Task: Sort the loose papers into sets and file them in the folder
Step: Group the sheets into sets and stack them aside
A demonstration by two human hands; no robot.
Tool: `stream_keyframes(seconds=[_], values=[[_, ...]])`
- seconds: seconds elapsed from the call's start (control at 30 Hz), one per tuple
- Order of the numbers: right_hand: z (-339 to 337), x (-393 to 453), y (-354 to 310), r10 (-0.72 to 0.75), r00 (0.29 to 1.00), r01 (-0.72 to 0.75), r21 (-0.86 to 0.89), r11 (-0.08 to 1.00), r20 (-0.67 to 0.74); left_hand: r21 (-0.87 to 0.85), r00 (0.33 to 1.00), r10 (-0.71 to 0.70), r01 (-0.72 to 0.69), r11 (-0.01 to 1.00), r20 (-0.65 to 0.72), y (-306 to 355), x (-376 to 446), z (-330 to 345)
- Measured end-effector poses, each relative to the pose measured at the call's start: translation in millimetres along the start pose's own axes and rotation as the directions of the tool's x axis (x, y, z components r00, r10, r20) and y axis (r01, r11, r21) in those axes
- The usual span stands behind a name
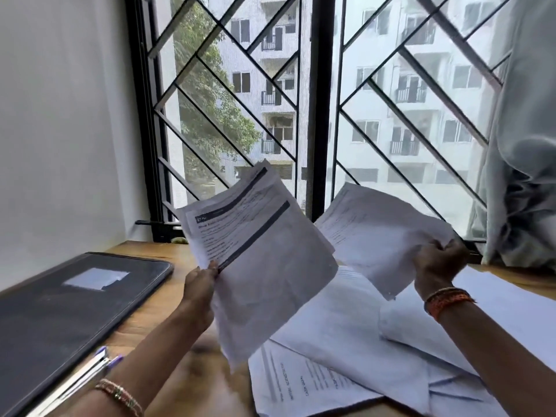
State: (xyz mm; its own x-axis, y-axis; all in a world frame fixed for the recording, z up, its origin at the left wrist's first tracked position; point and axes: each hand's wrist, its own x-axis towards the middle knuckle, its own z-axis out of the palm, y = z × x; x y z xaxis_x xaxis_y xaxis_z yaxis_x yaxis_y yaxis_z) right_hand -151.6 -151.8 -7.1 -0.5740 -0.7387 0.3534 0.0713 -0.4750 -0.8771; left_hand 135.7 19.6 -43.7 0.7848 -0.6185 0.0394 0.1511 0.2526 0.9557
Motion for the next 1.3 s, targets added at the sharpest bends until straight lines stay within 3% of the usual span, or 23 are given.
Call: stream_keyframes(seconds=[0.1,0.2,0.3,0.37,0.43,0.5,0.6,0.67,0.73,0.83,0.93,1.0,1.03,1.1,1.2,1.3], values=[[8,-32,-3,0.123,0.991,-0.124,0.017,0.992,0.053,0.059,0.985,-0.151,0.146,0.987,0.08,-10,9,30],[18,-57,-1,0.165,0.968,-0.184,0.09,0.979,0.192,0.076,0.954,-0.262,0.253,0.965,0.146,-17,13,61],[16,-64,0,0.155,0.954,-0.216,0.229,0.949,0.255,-0.004,0.941,-0.278,0.284,0.959,0.194,-19,15,81],[4,-72,-2,0.161,0.904,-0.285,0.276,0.918,0.396,-0.06,0.977,-0.18,0.187,0.98,0.11,-18,20,83],[-15,-80,2,0.247,0.787,-0.404,0.171,0.899,0.566,0.048,0.999,0.036,-0.035,0.998,-0.023,-13,22,80],[-36,-77,8,0.351,0.616,-0.497,0.002,0.868,0.705,0.209,0.962,0.27,-0.255,0.944,-0.047,-6,20,77],[-57,-52,-10,0.332,0.346,-0.529,-0.11,0.841,0.878,0.29,0.843,0.537,-0.519,0.804,0.02,8,11,75],[-58,-38,-35,0.26,0.258,-0.572,-0.07,0.817,0.931,0.271,0.721,0.688,-0.68,0.681,0.082,22,1,78],[-50,-28,-55,0.226,0.246,-0.48,-0.084,0.873,0.943,0.239,0.615,0.775,-0.782,0.576,0.145,36,-9,85],[-31,-26,-63,0.144,0.361,-0.221,-0.065,0.973,0.921,0.197,0.559,0.805,-0.827,0.527,0.196,49,-23,97],[-23,-34,-55,0.117,0.427,-0.254,-0.005,0.967,0.897,0.068,0.652,0.718,-0.75,0.658,0.243,54,-37,100],[-27,-40,-44,0.157,0.372,-0.34,-0.023,0.94,0.915,0.021,0.767,0.538,-0.581,0.814,0.351,52,-35,93],[-32,-42,-39,0.198,0.32,-0.392,-0.061,0.918,0.927,0.032,0.783,0.428,-0.494,0.869,0.451,49,-31,85],[-39,-38,-30,0.236,0.255,-0.434,-0.107,0.895,0.938,0.031,0.718,0.241,-0.344,0.939,0.653,40,-24,69],[-47,-31,-28,0.239,0.278,-0.419,-0.107,0.902,0.93,0.035,0.582,0.112,-0.235,0.971,0.805,33,-24,56],[-51,-41,-25,0.197,0.335,-0.301,-0.094,0.949,0.922,0.129,0.611,0.116,-0.341,0.931,0.783,29,-31,63]])
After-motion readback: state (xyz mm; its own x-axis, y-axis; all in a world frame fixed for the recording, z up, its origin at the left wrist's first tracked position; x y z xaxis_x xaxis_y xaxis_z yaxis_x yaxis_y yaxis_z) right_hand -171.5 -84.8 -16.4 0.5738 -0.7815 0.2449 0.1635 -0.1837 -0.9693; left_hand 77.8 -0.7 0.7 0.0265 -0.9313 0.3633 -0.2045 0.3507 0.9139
